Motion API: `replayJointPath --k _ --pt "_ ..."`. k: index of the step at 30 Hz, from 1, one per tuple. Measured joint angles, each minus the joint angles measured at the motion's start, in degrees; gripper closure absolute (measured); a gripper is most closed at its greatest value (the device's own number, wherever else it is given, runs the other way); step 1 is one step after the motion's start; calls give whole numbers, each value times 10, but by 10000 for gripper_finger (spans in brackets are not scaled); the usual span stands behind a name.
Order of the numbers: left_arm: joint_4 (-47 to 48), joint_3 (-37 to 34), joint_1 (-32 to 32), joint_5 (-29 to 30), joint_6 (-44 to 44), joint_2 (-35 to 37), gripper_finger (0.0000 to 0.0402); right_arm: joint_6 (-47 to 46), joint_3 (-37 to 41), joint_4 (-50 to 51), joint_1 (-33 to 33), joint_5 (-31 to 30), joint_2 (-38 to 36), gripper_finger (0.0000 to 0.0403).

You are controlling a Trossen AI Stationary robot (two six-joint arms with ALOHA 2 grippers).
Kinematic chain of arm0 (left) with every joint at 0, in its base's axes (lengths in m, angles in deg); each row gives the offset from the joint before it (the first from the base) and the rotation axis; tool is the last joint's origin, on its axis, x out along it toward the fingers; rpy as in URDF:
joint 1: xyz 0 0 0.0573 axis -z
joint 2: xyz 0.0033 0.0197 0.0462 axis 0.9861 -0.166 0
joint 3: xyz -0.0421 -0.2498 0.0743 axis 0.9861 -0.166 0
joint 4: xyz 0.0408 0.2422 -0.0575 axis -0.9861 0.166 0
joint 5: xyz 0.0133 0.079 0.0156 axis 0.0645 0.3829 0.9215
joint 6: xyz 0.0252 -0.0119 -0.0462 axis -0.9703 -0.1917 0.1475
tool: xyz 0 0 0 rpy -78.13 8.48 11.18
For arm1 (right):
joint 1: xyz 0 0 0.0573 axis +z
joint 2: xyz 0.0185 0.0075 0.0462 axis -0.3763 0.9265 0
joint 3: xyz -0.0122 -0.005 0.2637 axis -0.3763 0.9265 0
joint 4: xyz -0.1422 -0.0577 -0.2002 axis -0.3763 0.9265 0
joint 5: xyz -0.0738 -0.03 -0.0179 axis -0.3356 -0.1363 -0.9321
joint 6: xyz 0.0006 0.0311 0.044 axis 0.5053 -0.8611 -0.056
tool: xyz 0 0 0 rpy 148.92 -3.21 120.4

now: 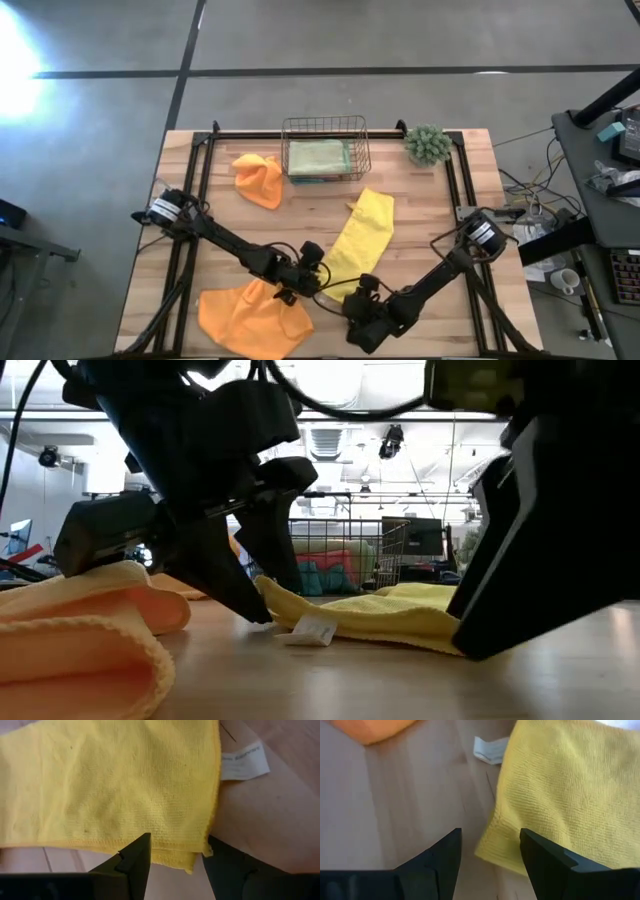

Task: Fold microfiber towels
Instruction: Fold the yellow microfiber cloth

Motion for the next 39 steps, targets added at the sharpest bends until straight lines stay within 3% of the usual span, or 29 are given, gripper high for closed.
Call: replayJointPath --k 13,17,26,30,39 --pt "-35 3 0 13 -27 -25 246 -35 -1 31 -22 -4 4 227" --pt "-35 3 -2 13 -26 -26 275 -45 -1 36 -24 -4 4 254" --pt "-46 -4 -4 12 -26 -28 394 -72 -1 57 -32 -2 4 353" --pt "-56 -4 -4 10 -26 -29 396 -71 -1 58 -33 7 3 389" --pt "7 24 -4 1 -7 -11 401 -73 -32 111 -34 29 -13 394"
